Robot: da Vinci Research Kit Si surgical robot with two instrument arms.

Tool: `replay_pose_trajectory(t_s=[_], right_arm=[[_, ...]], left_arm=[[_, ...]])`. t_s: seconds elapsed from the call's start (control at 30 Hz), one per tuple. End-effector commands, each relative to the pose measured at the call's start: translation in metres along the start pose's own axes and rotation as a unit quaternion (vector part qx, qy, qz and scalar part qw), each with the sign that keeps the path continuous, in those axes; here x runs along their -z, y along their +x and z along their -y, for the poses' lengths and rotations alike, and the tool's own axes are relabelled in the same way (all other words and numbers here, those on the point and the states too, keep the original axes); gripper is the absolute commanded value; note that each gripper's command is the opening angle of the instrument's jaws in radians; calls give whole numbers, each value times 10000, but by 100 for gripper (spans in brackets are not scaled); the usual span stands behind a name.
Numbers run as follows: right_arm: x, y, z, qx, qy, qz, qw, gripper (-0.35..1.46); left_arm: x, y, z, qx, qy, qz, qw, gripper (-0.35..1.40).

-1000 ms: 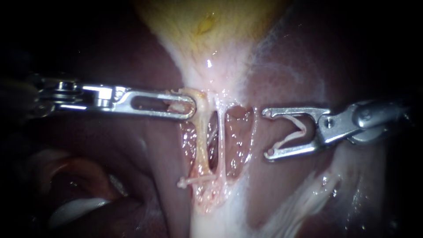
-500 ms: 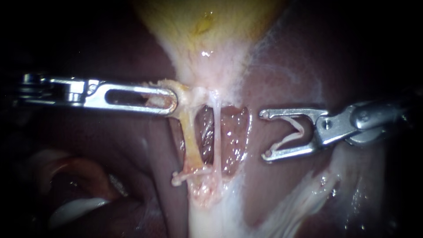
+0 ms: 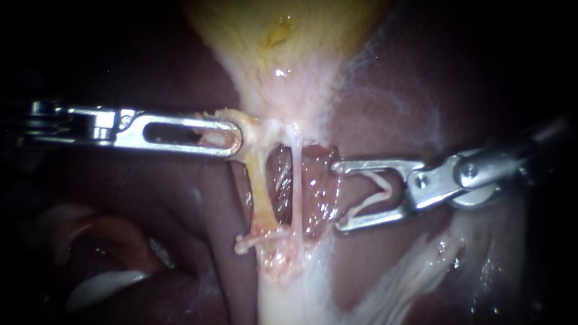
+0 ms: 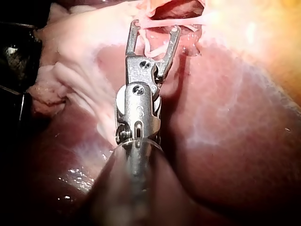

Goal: Clipping second clip left tube

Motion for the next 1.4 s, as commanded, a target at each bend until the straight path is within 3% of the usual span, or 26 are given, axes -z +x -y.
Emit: replay_pose_trajectory(t_s=[0.03, 0.37, 0.73, 1.07, 1.2, 1.4], right_arm=[[-10, -3, 1, -51, 4, 3, 10000, 50], [-68, -12, 1, -404, 127, -18, 9991, 50], [-101, -17, 2, -920, 409, -41, 9949, 48], [-128, -20, 0, -1321, 588, -258, 9892, 46], [-135, -22, 0, -1601, 628, -404, 9843, 45], [-138, -21, -2, -2142, 705, -702, 9717, 41]], left_arm=[[-1, 0, 0, -1, -2, 1, 10000, -35], [-2, 1, 0, -31, -5, 4, 10000, -35], [-4, 1, 2, -28, -10, 11, 10000, -35], [-8, 0, 3, -25, -15, 19, 10000, -35], [-8, 0, 3, -24, -16, 20, 10000, -35], [-9, 0, 3, -24, -17, 22, 10000, -35]])
